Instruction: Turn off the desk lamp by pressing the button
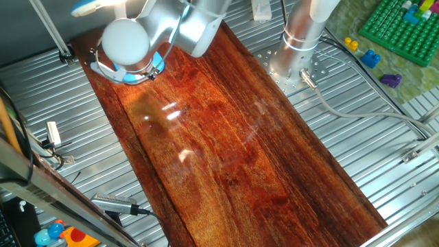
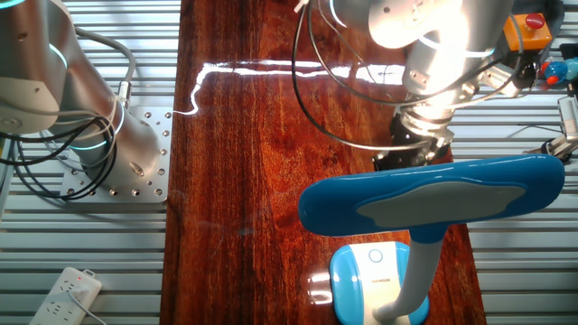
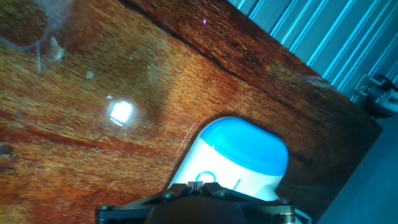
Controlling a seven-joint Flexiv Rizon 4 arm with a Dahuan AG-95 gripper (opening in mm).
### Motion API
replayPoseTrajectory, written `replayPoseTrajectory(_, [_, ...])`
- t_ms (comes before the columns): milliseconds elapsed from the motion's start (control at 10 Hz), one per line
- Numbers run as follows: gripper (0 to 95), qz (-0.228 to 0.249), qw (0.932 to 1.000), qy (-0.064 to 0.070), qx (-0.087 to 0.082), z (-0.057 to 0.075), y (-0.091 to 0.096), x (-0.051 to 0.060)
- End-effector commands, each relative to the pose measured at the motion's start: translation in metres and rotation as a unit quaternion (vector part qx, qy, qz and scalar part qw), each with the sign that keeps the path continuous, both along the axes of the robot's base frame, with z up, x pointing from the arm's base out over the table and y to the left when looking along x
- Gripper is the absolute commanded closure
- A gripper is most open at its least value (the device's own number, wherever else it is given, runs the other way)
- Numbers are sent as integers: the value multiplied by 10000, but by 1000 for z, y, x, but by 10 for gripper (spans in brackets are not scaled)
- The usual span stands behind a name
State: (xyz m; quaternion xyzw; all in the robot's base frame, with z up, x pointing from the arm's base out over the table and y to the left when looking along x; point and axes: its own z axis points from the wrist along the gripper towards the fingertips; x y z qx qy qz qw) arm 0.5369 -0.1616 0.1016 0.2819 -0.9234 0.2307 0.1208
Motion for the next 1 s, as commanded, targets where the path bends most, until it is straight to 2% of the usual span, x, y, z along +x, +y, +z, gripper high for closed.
replayPoseTrajectory(100, [950, 57, 10000, -15, 27, -4, -5, -3])
replayPoseTrajectory(700, [950, 204, 9997, -135, 66, -20, -19, -11])
replayPoseTrajectory(1000, [950, 336, 9992, -205, 115, -18, -21, -13])
